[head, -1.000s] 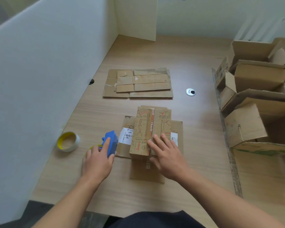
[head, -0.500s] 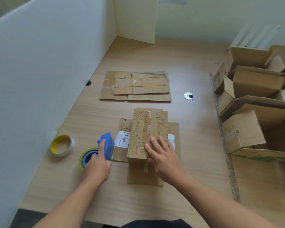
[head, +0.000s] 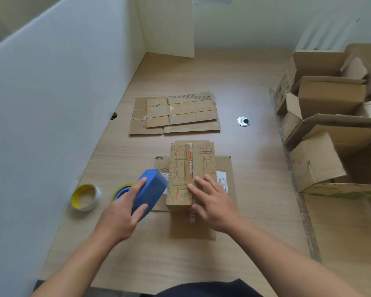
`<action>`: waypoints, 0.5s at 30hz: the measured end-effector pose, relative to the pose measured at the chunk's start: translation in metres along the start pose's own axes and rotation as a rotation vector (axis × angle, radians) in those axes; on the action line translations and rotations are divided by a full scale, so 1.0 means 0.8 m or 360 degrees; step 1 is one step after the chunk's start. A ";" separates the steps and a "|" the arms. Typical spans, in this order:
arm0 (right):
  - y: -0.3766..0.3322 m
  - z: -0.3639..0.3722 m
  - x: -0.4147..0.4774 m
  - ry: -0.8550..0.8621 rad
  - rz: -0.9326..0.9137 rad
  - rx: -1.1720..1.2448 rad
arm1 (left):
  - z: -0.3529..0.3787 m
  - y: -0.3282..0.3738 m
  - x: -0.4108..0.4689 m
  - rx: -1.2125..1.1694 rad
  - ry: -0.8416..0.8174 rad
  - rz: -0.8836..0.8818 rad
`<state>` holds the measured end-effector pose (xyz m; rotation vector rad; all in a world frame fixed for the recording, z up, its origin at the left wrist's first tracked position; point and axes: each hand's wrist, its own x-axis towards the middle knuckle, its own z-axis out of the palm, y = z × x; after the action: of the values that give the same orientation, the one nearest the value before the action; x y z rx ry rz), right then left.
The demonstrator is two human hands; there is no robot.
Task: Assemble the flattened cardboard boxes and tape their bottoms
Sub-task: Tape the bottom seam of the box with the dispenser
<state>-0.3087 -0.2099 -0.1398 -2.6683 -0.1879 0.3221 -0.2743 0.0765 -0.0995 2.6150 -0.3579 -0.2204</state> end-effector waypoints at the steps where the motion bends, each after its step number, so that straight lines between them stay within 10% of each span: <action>1: -0.001 0.000 0.000 -0.0001 0.0006 0.0013 | -0.007 0.000 -0.001 0.0009 -0.0012 0.0045; 15: 0.004 -0.035 0.011 -0.0192 0.0056 0.0457 | -0.029 0.041 0.016 0.0468 -0.0118 0.1150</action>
<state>-0.2932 -0.2229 -0.1183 -2.3727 -0.1212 0.4836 -0.2642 0.0557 -0.0646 2.5564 -1.4050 -0.0134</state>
